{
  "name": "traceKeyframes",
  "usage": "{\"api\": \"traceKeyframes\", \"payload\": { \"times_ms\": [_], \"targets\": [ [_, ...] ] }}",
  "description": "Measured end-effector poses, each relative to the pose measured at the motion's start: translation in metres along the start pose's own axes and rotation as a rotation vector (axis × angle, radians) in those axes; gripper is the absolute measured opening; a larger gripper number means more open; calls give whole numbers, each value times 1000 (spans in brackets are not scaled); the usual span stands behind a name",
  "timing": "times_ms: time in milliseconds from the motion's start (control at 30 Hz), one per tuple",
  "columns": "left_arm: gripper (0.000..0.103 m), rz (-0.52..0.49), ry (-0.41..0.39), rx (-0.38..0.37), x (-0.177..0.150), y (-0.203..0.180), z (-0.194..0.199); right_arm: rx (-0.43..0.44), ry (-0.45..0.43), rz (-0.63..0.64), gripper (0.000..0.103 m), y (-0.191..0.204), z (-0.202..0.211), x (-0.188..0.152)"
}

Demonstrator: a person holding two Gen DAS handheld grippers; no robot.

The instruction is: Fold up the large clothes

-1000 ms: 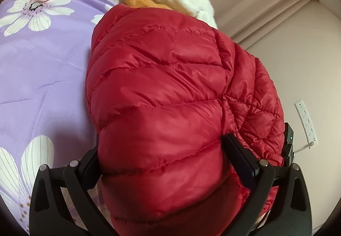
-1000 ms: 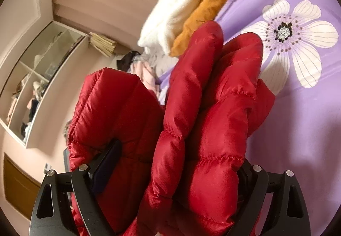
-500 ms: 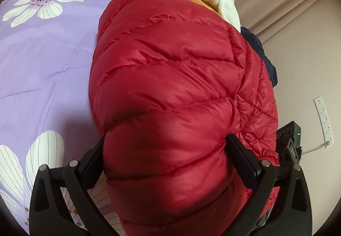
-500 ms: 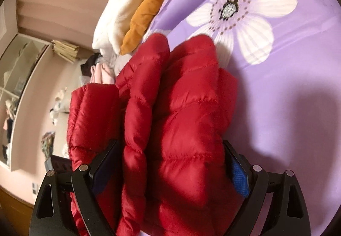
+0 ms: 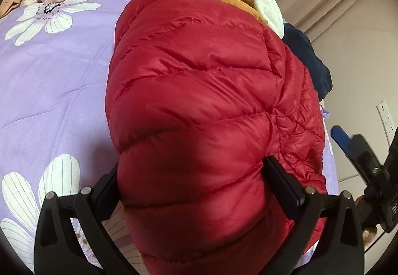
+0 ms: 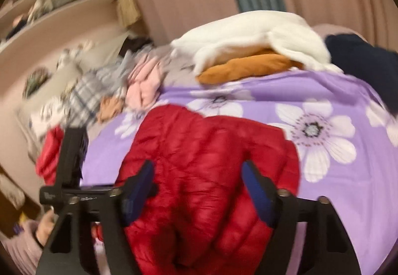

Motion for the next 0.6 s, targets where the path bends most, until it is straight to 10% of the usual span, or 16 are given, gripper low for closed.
{"api": "traceKeyframes", "payload": {
  "times_ms": [233,600],
  "targets": [
    [103,-50,0,29,0,-3,-2,-79,112,34,46,-5,-47,-10],
    [98,-157,-59,78,3,-11,6,-90,222,-88,44,-34,-72,-39]
  ]
}}
Point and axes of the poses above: each gripper's, at about its wrist camera, not at the fingertips, and z roughly against the way its jaws point, y to its left, x to its top, the point moved 10 cm from there along -z, roughly the way its jaws point, and after that the axes turned 2 degrees about -y, right-handed, at the moved point
